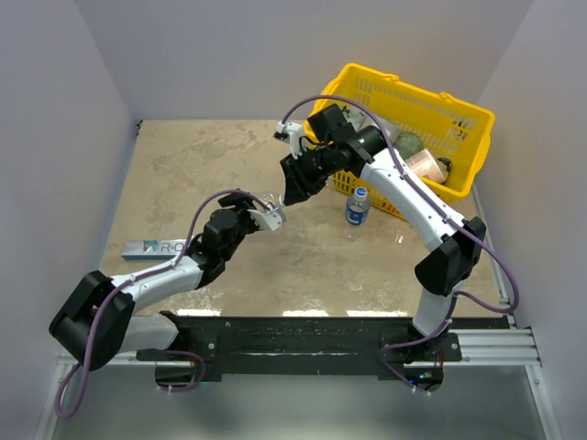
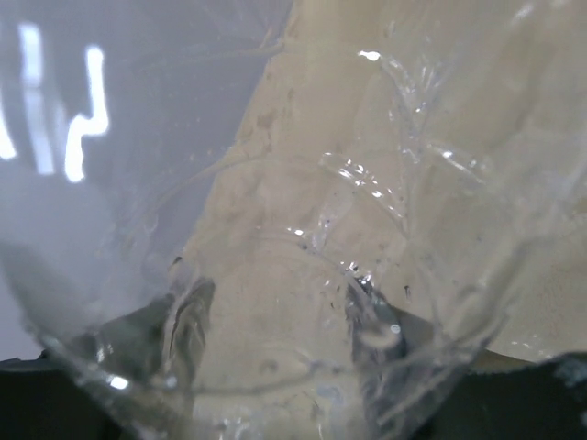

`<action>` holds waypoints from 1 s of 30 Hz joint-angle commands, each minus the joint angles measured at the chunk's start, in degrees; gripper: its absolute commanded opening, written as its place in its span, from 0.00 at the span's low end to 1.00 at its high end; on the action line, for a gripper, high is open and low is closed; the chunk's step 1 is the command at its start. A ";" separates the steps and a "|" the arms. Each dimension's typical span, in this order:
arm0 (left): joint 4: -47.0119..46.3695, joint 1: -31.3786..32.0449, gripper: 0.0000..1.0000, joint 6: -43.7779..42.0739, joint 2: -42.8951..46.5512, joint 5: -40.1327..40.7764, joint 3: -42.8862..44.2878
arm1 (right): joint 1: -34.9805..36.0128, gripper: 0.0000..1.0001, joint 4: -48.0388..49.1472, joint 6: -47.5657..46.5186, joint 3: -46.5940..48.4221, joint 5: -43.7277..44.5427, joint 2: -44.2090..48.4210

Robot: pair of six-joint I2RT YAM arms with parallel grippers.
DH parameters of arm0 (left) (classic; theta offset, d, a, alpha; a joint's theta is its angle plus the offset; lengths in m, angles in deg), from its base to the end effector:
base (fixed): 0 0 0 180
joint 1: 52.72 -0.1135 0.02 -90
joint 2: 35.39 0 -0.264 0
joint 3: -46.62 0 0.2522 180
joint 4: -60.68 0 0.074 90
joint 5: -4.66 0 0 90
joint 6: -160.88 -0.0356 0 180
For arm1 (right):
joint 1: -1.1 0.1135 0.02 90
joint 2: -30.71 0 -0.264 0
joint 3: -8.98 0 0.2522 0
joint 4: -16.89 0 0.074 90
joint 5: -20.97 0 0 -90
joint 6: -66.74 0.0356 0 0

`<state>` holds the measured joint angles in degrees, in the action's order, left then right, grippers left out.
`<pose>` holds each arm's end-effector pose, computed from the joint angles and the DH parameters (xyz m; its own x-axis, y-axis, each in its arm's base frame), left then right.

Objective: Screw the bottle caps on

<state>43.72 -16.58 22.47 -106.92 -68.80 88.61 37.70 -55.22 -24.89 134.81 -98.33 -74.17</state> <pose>0.2170 -0.1459 0.2160 0.1383 0.7868 -0.6015 0.3579 0.5266 0.7711 0.3021 0.2460 0.3770 -0.6033 -0.4789 -0.6377 -0.7838 0.5037 0.3632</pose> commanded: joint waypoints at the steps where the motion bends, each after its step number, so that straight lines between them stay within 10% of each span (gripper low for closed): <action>1: -10.50 1.65 0.00 7.53 4.11 -9.04 1.48 | 5.32 0.00 -4.84 -4.43 0.61 10.22 1.69; 12: -11.66 1.92 0.00 22.80 4.73 -19.25 -3.35 | 6.47 0.01 -6.95 -7.16 3.32 13.83 -0.15; 19: -11.29 1.92 0.00 31.52 2.62 -25.14 -6.69 | 6.47 0.91 -13.89 -15.59 11.49 5.65 0.81; 30: -19.03 1.39 0.00 38.21 1.83 -41.73 -13.55 | 4.18 0.99 -13.03 -36.21 5.46 0.56 14.07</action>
<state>31.37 -14.81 58.04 -106.00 -100.97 75.52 42.25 -69.05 -45.67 143.77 -92.98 -69.77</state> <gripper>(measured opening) 0.647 0.987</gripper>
